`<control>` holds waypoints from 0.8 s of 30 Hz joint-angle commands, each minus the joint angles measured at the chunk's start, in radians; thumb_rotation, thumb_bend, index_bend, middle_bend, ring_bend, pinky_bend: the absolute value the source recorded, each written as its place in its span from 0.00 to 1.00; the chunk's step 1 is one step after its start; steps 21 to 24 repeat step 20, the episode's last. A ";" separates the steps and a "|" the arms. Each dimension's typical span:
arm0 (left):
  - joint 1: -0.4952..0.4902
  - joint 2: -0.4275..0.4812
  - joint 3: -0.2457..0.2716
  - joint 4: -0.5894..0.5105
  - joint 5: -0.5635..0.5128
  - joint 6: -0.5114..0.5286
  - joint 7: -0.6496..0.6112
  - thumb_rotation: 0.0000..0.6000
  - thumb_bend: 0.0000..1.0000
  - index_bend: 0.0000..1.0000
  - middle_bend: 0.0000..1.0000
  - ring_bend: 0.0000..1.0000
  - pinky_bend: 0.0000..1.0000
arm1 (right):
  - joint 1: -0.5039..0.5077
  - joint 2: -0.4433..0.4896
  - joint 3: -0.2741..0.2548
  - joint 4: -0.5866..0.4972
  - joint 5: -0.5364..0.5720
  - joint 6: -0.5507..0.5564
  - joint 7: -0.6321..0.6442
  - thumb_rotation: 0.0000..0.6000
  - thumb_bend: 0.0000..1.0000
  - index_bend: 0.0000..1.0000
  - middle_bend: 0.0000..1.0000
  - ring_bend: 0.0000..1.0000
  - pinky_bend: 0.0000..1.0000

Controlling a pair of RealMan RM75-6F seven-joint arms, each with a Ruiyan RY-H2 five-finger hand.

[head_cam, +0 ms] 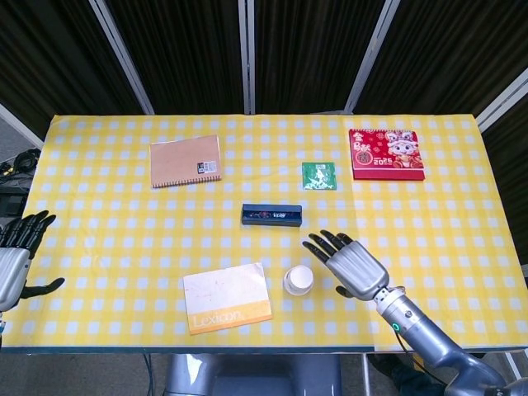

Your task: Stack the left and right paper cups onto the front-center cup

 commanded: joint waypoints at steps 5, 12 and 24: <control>0.023 -0.026 -0.005 0.021 0.036 0.056 -0.011 1.00 0.00 0.00 0.00 0.00 0.00 | -0.182 0.083 -0.061 0.102 -0.227 0.315 0.156 1.00 0.00 0.05 0.00 0.00 0.00; 0.063 -0.031 0.018 0.028 0.092 0.109 -0.039 1.00 0.00 0.00 0.00 0.00 0.00 | -0.320 0.060 -0.094 0.227 -0.229 0.484 0.355 1.00 0.00 0.00 0.00 0.00 0.00; 0.083 -0.041 0.024 0.036 0.107 0.126 -0.039 1.00 0.00 0.00 0.00 0.00 0.00 | -0.401 -0.050 -0.096 0.459 -0.262 0.596 0.407 1.00 0.00 0.00 0.00 0.00 0.00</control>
